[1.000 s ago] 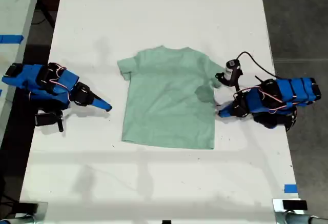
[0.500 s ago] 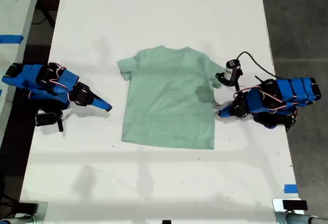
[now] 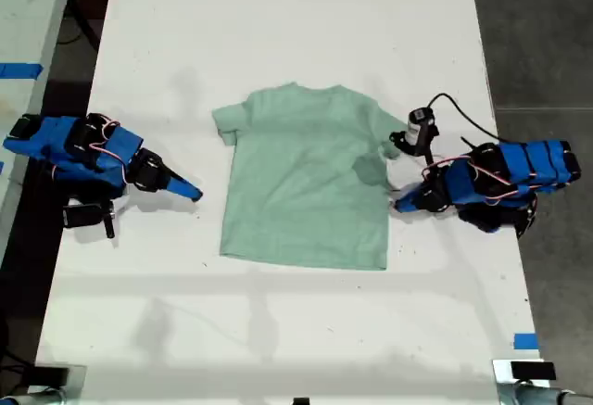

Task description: Fold t shirt

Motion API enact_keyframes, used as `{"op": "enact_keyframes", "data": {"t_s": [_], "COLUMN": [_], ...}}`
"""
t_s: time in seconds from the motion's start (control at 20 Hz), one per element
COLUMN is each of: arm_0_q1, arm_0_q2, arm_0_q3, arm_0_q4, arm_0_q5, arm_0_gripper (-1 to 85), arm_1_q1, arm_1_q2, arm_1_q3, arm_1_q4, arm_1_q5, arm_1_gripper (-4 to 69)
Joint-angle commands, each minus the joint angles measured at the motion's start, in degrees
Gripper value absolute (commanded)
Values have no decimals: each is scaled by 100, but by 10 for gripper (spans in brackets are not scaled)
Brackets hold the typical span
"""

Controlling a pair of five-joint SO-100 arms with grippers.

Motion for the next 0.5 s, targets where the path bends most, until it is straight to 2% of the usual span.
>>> {"op": "enact_keyframes", "data": {"t_s": [0.0, 0.1, 0.2, 0.25, 0.35, 0.4, 0.45], "arm_0_q1": [35, 35, 35, 35, 35, 35, 35], "arm_0_q2": [62, 62, 62, 62, 62, 62, 62], "arm_0_q3": [237, 237, 237, 237, 237, 237, 237], "arm_0_q4": [-70, -70, -70, -70, -70, -70, -70], "arm_0_q5": [44, 44, 44, 44, 44, 44, 44], "arm_0_gripper": [63, 63, 63, 63, 63, 63, 63], "arm_1_q1": [18, 132, 211, 185, 809, 1239, 1846], "arm_1_q2": [26, 26, 35, 44, 44, 0, -404], "arm_1_q3": [246, 246, 264, 237, 44, -325, -958], "arm_1_q4": [-167, -193, -220, -334, -1327, -1230, -747], "arm_1_q5": [-79, 123, 1740, 2373, 1986, 1934, 1802], "arm_1_gripper": [19, 17, 19, 69, 89, 5, 5]}}
